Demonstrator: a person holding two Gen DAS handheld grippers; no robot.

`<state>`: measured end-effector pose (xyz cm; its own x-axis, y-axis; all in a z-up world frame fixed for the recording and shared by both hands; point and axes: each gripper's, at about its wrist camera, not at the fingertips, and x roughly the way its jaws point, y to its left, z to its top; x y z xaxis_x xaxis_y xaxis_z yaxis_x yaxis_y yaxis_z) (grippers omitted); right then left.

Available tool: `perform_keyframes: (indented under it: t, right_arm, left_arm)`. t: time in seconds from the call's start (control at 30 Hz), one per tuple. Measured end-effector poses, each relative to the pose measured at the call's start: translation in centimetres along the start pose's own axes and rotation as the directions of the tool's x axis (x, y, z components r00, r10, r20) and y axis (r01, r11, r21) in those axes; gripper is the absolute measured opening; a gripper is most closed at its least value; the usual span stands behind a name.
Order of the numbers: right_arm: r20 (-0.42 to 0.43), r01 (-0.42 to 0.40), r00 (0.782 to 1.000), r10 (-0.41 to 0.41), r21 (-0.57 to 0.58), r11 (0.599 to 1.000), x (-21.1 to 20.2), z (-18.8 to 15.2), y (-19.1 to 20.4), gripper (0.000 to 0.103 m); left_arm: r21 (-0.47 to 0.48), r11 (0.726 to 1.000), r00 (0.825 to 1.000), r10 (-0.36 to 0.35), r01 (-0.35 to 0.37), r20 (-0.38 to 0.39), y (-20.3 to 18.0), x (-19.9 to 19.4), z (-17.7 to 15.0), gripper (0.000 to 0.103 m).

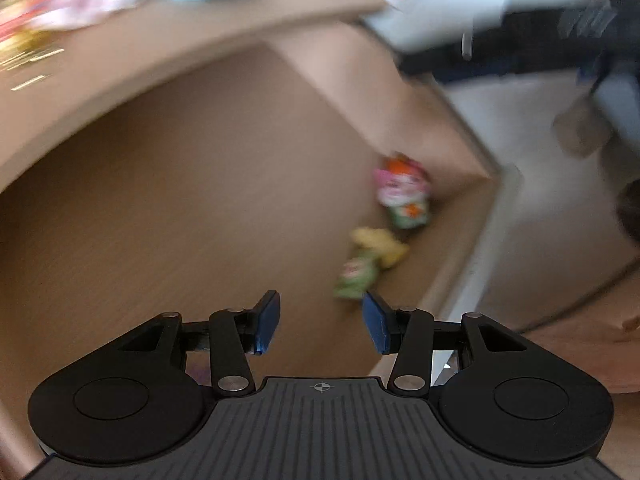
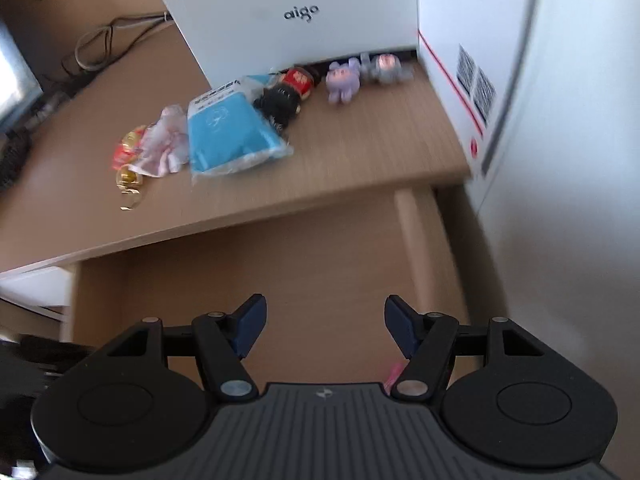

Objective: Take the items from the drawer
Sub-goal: 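Carry the Hello Kitty toy and lavender bunny onto the desk and open both tools, then grasp the green bunny figure with the left tool while the right tool reaches the purple snowflake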

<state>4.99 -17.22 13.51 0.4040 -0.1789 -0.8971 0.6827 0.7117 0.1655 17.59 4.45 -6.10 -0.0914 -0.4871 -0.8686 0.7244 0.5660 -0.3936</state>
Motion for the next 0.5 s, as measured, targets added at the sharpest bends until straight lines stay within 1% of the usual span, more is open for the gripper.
perform_keyframes:
  t: [0.07, 0.1, 0.2, 0.27, 0.4, 0.5]
  right_arm:
    - [0.027, -0.034, 0.999, 0.034, 0.011, 0.999, -1.7, 0.1, 0.2, 0.067]
    - [0.047, -0.032, 0.998, 0.032, -0.001, 0.999, -2.6, 0.2, 0.5, 0.071]
    - [0.125, 0.007, 0.992, 0.000, -0.055, 0.998, -5.2, 0.5, 1.3, 0.079]
    - [0.159, 0.030, 0.987, -0.020, -0.065, 0.997, -6.3, 0.5, 1.3, 0.080]
    - [0.157, 0.062, 0.986, -0.054, -0.043, 0.997, -6.5, 0.4, 0.3, 0.080]
    - [0.131, 0.087, 0.988, -0.083, -0.026, 0.996, -5.6, 0.0, -0.4, 0.080]
  left_arm:
    - [0.000, 0.999, 0.998, -0.036, 0.036, -0.058, -0.4, 2.5, 1.4, 0.050]
    - [-0.014, 0.999, 0.995, -0.041, 0.040, -0.086, -0.4, 3.6, 2.0, 0.050]
    - [-0.056, 0.998, 0.986, -0.024, 0.015, -0.165, 0.2, 6.3, 3.2, 0.050]
    - [-0.103, 0.995, 0.977, -0.033, 0.011, -0.211, 0.6, 7.5, 3.7, 0.050]
    - [-0.221, 0.974, 0.964, -0.097, 0.041, -0.247, 1.0, 9.0, 3.9, 0.050]
    - [-0.241, 0.970, 0.964, -0.102, 0.041, -0.245, 0.6, 9.5, 3.9, 0.048]
